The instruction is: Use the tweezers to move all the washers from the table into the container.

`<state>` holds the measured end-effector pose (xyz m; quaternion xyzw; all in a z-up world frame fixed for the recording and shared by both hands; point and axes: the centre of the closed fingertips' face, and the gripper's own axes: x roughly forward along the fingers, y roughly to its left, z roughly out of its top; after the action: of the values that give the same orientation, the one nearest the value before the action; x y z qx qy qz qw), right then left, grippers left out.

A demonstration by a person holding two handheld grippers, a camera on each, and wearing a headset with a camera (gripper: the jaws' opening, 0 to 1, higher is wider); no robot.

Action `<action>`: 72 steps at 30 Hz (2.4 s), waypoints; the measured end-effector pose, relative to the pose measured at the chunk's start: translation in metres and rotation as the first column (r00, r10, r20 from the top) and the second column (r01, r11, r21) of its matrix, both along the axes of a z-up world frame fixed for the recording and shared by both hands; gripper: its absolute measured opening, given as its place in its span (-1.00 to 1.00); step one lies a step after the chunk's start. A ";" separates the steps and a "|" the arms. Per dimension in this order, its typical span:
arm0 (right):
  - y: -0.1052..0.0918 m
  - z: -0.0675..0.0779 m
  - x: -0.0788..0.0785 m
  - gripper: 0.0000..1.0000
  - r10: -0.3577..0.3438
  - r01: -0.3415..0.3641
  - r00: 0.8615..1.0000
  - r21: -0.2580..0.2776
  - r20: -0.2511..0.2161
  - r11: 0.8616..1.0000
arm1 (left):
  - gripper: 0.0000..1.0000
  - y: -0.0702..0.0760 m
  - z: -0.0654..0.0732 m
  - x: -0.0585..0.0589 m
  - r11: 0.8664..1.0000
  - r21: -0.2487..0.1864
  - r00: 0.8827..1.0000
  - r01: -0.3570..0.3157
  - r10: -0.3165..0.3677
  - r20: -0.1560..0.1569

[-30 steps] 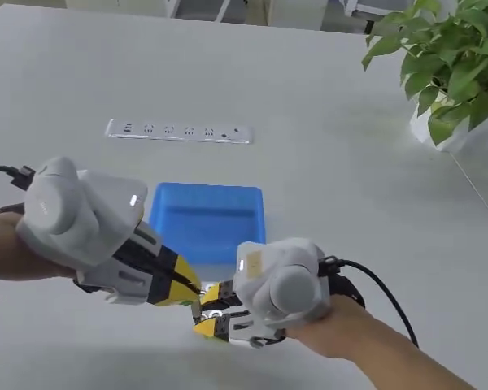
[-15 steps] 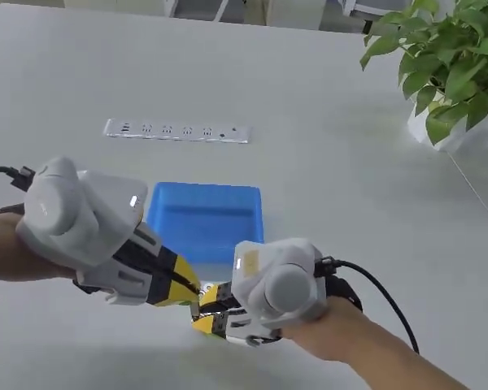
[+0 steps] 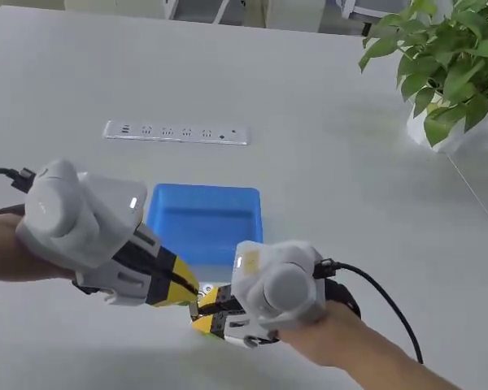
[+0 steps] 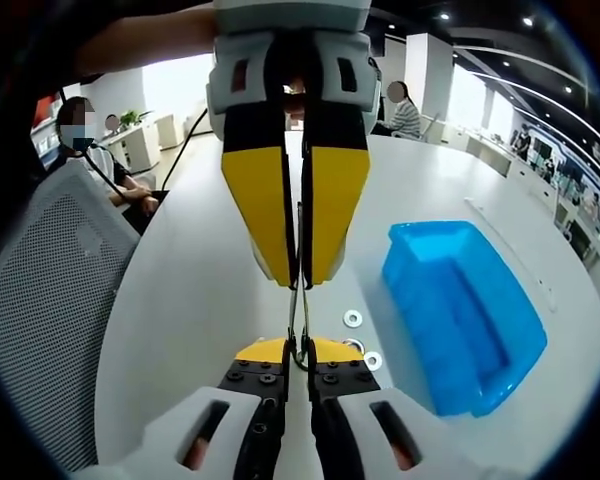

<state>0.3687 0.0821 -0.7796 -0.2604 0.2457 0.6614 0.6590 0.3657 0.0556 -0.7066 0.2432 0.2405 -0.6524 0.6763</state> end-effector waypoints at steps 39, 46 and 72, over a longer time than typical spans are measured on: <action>-0.005 0.024 -0.003 -0.85 0.013 -0.014 1.000 0.029 0.017 0.999 | -0.46 0.005 0.014 0.002 0.994 -0.047 0.995 -0.095 0.094 -0.019; -0.013 0.036 -0.002 -0.85 0.016 -0.017 0.999 0.020 0.029 1.000 | -0.31 0.008 0.022 -0.001 0.983 -0.096 0.987 -0.155 0.151 -0.053; 0.002 0.110 0.064 -0.84 0.002 -0.016 0.993 0.123 0.118 0.992 | 0.40 0.042 0.051 0.006 0.900 -0.197 0.921 -0.389 0.373 -0.117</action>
<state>0.4330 0.0840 -0.6700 -0.2588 0.1639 0.6618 0.6842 0.3713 0.0973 -0.6554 0.0912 0.2367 -0.5386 0.8035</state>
